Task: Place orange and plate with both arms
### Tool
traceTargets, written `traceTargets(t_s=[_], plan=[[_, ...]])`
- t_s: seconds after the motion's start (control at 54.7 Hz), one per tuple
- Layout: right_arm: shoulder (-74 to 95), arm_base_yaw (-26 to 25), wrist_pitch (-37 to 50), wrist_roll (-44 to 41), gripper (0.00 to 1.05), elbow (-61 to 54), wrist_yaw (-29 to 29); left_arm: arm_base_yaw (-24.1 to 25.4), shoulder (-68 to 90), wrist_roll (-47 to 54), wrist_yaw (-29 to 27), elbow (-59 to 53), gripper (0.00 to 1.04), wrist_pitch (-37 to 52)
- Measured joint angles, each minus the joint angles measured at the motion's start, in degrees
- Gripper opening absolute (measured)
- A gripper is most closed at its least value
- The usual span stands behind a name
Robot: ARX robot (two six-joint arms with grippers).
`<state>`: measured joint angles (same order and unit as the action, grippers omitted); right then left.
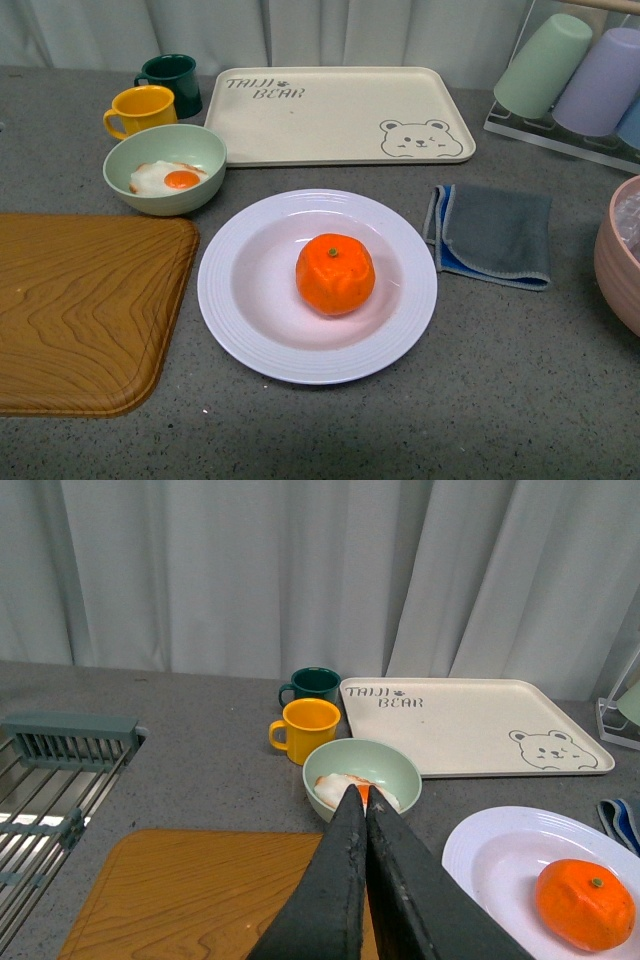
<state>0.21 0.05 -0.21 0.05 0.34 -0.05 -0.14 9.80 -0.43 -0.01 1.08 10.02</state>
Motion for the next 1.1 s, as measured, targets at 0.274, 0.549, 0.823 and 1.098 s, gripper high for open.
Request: traceTargets(t_s=[0.274, 0.549, 0.823, 1.098], plan=[[0.0, 0.0, 0.0, 0.0, 0.95, 0.0, 0.0, 0.0, -9.5, 0.0, 0.0, 0.0, 0.11, -9.9], [24.2, 11.1, 6.9, -6.0, 0.95, 3.5, 12.1, 0.0, -9.6, 0.0, 0.0, 0.0, 0.60, -9.9], [78.7, 15.6, 30.1, 20.0, 0.95, 15.9, -5.3, 0.0, -9.6, 0.1, 0.0, 0.0, 0.98, -9.9], [100.3, 12.7, 31.5, 33.4, 0.95, 28.2, -18.4, 0.0, -9.6, 0.1, 0.0, 0.0, 0.98, -9.9]])
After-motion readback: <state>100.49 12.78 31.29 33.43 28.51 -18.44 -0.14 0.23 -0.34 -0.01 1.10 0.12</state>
